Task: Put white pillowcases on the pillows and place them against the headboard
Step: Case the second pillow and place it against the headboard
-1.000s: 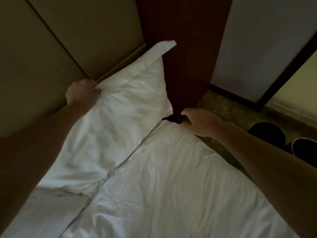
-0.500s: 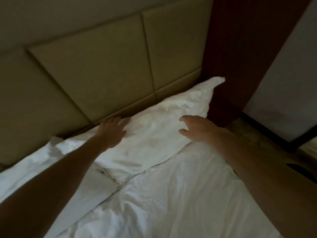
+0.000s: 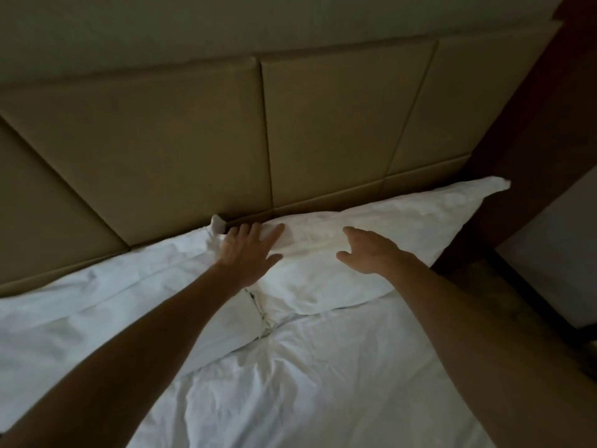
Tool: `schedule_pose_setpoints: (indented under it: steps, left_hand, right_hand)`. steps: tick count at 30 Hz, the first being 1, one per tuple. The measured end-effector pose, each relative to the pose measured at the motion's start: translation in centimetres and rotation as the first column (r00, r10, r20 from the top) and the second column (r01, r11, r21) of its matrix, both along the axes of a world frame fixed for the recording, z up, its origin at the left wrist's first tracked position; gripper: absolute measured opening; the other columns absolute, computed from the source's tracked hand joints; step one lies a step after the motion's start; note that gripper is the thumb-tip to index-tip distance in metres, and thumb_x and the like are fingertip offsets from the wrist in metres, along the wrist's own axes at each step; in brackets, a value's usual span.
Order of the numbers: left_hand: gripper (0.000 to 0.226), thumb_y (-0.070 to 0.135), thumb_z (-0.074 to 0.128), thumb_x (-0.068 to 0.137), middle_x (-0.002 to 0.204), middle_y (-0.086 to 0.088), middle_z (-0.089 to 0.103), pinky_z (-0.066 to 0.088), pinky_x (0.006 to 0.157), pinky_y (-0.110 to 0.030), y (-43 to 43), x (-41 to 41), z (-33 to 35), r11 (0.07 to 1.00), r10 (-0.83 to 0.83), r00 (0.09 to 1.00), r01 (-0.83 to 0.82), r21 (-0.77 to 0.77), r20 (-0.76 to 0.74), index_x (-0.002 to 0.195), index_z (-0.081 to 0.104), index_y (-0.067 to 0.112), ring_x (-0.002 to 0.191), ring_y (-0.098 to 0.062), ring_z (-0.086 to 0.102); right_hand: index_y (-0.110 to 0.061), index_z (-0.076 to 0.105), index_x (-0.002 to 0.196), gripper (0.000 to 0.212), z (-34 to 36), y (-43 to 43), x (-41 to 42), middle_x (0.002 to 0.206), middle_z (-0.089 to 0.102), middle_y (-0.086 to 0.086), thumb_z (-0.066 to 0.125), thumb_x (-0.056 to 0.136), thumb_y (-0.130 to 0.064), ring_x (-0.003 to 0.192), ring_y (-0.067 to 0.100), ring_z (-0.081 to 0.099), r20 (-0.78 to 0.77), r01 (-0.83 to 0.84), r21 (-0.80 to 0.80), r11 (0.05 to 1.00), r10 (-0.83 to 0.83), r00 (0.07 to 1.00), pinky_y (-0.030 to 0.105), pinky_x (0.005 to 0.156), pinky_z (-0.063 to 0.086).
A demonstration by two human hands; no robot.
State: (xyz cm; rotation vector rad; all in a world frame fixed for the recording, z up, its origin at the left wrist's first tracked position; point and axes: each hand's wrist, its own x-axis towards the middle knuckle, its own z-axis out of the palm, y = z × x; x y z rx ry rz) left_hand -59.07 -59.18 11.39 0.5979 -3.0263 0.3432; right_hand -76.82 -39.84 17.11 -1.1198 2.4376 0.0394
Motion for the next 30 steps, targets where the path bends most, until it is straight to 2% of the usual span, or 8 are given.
schedule_pose_setpoints:
  steps: [3, 7, 11, 17, 19, 23, 27, 30]
  left_hand:
    - [0.052, 0.049, 0.031, 0.102, 0.122, -0.012, 0.058, 0.047, 0.081, -0.043, 0.0, -0.8, 0.3, 0.999, 0.051, 0.999, -0.051, 0.015, 0.003, 0.152, 0.026, 0.035, 0.101, -0.033, 0.059]
    - [0.052, 0.035, 0.048, 0.1, 0.111, -0.011, 0.064, 0.053, 0.073, -0.042, -0.8, -1.1, -0.1, 0.96, 0.178, 0.983, -0.185, 0.212, 0.054, 0.146, 0.027, 0.025, 0.093, -0.032, 0.065]
    - [0.041, 0.044, 0.049, 0.098, 0.118, -0.015, 0.063, 0.051, 0.089, -0.046, -2.1, -2.0, 0.2, 0.843, 0.315, 0.935, -0.353, 0.406, 0.16, 0.126, 0.049, 0.014, 0.108, -0.035, 0.061]
    - [0.046, 0.039, 0.042, 0.098, 0.129, -0.019, 0.058, 0.045, 0.094, -0.044, -2.4, -3.7, 1.5, 0.722, 0.449, 0.892, -0.394, 0.569, 0.05, 0.132, 0.052, 0.009, 0.119, -0.039, 0.054]
    - [0.044, 0.044, 0.045, 0.096, 0.12, -0.016, 0.064, 0.046, 0.088, -0.041, -2.9, -3.3, 2.0, 0.755, 0.473, 0.881, -0.423, 0.501, 0.03, 0.124, 0.057, 0.012, 0.112, -0.037, 0.058]
    - [0.039, 0.052, 0.048, 0.097, 0.101, -0.006, 0.069, 0.046, 0.077, -0.036, -2.6, -1.4, 2.9, 0.938, 0.335, 0.941, -0.338, 0.081, 0.044, 0.114, 0.062, 0.019, 0.093, -0.027, 0.065]
    - [0.046, 0.053, 0.056, 0.092, 0.118, -0.008, 0.063, 0.044, 0.095, -0.041, -2.8, -0.7, 3.7, 0.969, 0.191, 0.982, -0.189, 0.161, 0.004, 0.123, 0.057, 0.018, 0.11, -0.028, 0.058]
    - [0.048, 0.05, 0.056, 0.092, 0.121, -0.008, 0.061, 0.044, 0.096, -0.042, -3.6, 0.8, 4.9, 0.961, 0.051, 0.999, -0.048, 0.273, -0.006, 0.129, 0.053, 0.018, 0.113, -0.027, 0.056]
  right_hand:
    - [-0.034, -0.004, 0.156, 0.076, -1.1, -0.3, 0.3, 0.165, 0.002, 0.0, 0.046, 0.1, -0.045, 0.146, 0.028, 0.026, 0.065, -0.005, -0.069, 0.998, 0.009, 0.998, 0.045, 0.112, 0.033]
    - [-0.04, -0.009, 0.154, 0.077, -2.6, -1.1, 1.2, 0.165, -0.009, 0.0, 0.045, 0.1, -0.047, 0.144, 0.03, 0.032, 0.087, -0.053, -0.063, 0.997, 0.059, 0.994, 0.045, 0.109, 0.035]
    - [-0.039, -0.009, 0.154, 0.078, -3.7, -1.2, 1.7, 0.164, -0.014, 0.0, 0.047, 0.099, -0.046, 0.143, 0.03, 0.034, 0.092, -0.055, -0.071, 0.996, 0.061, 0.994, 0.045, 0.107, 0.037]
    - [-0.038, -0.009, 0.154, 0.082, -3.9, -1.3, 1.1, 0.164, -0.015, -0.005, 0.051, 0.098, -0.042, 0.145, 0.026, 0.029, 0.127, -0.055, -0.148, 0.987, 0.074, 0.989, 0.044, 0.108, 0.036]
    - [-0.038, -0.008, 0.154, 0.082, -4.1, -1.8, 1.1, 0.164, -0.015, -0.004, 0.052, 0.098, -0.042, 0.145, 0.026, 0.028, 0.135, -0.06, -0.156, 0.986, 0.081, 0.988, 0.044, 0.108, 0.037]
    - [-0.037, -0.007, 0.155, 0.08, -4.7, -2.5, 1.6, 0.164, -0.015, -0.001, 0.05, 0.099, -0.043, 0.148, 0.028, 0.022, 0.143, -0.076, -0.097, 0.992, 0.089, 0.986, 0.043, 0.11, 0.034]
    - [-0.034, 0.0, 0.156, 0.078, -4.3, -3.6, 1.9, 0.165, -0.002, 0.002, 0.05, 0.098, -0.044, 0.144, 0.031, 0.03, 0.078, -0.067, -0.009, 0.998, 0.067, 0.995, 0.045, 0.109, 0.037]
    - [-0.031, 0.024, 0.153, 0.063, -2.1, -5.2, 2.3, 0.154, 0.036, 0.003, 0.048, 0.097, -0.044, 0.134, 0.026, 0.044, -0.082, -0.094, 0.07, 0.993, 0.099, 0.992, 0.043, 0.103, 0.043]
